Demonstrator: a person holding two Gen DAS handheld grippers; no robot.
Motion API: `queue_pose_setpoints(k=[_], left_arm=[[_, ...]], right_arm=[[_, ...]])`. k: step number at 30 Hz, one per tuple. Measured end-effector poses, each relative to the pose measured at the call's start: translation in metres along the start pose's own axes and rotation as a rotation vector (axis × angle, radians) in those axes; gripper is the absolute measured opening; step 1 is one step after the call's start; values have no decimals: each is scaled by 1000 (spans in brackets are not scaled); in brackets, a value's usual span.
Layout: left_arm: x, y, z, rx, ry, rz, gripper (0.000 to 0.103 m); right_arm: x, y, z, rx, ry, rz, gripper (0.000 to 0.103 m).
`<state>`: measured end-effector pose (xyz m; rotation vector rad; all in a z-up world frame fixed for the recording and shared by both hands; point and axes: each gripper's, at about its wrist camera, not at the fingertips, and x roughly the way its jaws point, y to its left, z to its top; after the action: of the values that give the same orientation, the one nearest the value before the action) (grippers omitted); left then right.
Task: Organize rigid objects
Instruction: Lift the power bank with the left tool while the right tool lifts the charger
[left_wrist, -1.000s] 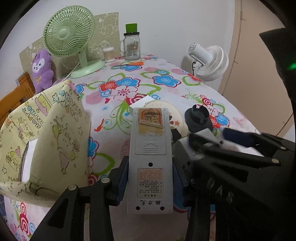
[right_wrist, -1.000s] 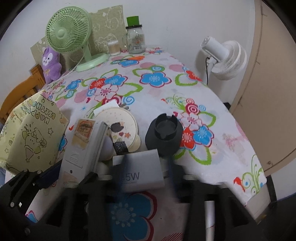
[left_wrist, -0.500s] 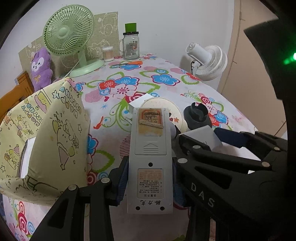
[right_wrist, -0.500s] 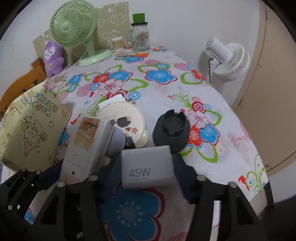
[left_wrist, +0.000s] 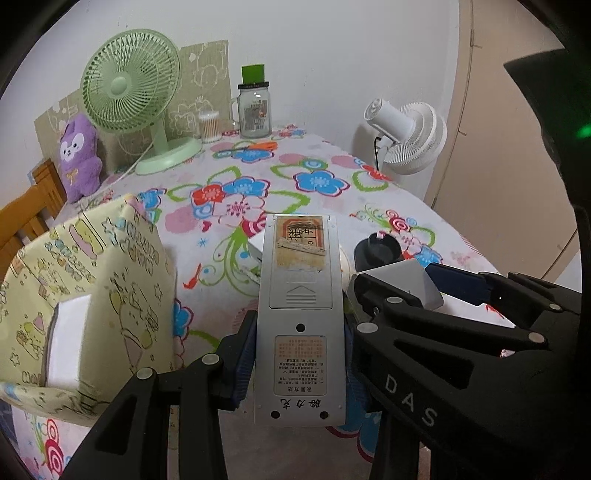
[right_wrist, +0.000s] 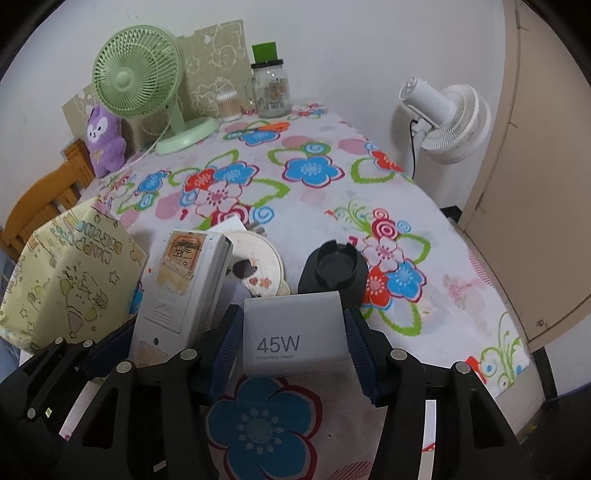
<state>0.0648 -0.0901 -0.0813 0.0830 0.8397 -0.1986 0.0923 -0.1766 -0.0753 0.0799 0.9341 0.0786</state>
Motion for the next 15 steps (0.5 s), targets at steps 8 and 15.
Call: queue_pose_setpoints(k=[8, 15], left_arm=[[-18, 0, 9, 7, -17, 8, 45], [-33, 0, 16, 6, -40, 9, 45]], right_arm=[[-22, 4, 8, -11, -36, -13, 59], [-42, 7, 13, -17, -69, -26, 59]])
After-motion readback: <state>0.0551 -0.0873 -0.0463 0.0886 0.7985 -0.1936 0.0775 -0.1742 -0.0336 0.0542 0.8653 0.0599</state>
